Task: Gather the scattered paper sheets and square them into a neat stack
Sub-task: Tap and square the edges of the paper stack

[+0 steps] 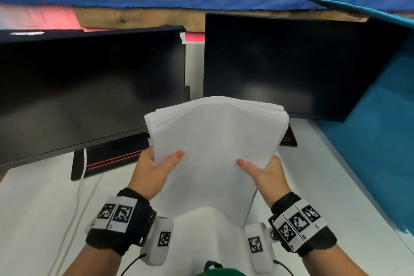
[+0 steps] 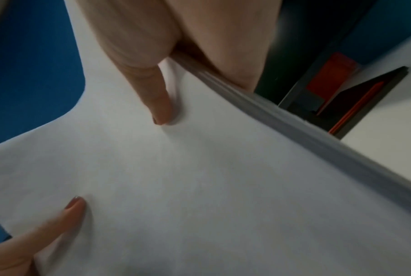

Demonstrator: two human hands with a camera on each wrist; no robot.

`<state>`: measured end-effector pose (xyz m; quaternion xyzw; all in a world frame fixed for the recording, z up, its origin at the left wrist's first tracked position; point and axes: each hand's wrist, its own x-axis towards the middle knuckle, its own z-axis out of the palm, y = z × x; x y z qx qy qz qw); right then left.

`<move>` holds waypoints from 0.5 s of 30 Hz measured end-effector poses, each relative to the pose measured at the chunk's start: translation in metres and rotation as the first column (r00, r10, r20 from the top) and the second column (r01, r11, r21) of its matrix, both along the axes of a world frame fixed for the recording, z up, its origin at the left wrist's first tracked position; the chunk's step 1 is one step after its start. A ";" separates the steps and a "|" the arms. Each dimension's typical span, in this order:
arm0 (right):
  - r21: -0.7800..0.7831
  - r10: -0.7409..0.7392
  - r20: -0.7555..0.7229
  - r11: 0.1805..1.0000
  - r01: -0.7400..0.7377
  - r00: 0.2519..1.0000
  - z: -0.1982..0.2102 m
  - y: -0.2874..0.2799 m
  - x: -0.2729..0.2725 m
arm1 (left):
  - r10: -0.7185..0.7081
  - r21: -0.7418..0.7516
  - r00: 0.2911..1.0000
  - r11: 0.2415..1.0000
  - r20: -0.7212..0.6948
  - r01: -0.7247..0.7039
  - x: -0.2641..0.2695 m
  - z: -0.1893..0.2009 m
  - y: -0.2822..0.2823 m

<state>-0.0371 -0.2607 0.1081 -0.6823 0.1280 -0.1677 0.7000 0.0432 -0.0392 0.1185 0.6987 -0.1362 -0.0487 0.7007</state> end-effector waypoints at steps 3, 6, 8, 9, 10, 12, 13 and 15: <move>-0.002 -0.024 0.034 1.000 0.024 0.999 0.007 0.002 -0.001 | 0.046 -0.055 0.998 0.997 0.034 -0.044 -0.004 0.006 -0.003; -0.047 -0.013 0.054 0.999 0.015 0.998 0.014 0.003 -0.004 | 0.045 -0.053 0.998 0.998 0.047 -0.043 -0.008 0.012 -0.001; -0.070 -0.013 0.126 0.997 0.022 0.992 0.025 0.000 -0.004 | 0.060 -0.051 0.992 0.997 0.109 -0.055 -0.010 0.019 0.002; -0.061 -0.013 0.183 0.998 0.024 0.983 0.033 -0.002 -0.004 | 0.071 -0.063 0.984 0.996 0.161 -0.062 -0.010 0.025 0.004; -0.061 -0.006 0.237 0.998 0.022 0.972 0.042 -0.004 -0.004 | 0.075 -0.079 0.974 0.995 0.216 -0.059 -0.011 0.032 0.005; -0.127 0.012 0.287 0.992 0.026 0.958 0.062 -0.005 -0.003 | 0.068 -0.077 0.952 0.996 0.297 -0.047 -0.011 0.044 0.004; -0.164 0.015 0.297 0.986 0.035 0.955 0.071 -0.003 -0.002 | 0.059 -0.058 0.945 0.997 0.323 -0.043 -0.011 0.049 0.002; -0.227 0.013 0.316 0.972 0.062 0.949 0.081 0.003 0.001 | 0.057 -0.024 0.935 0.998 0.349 -0.051 -0.011 0.055 -0.001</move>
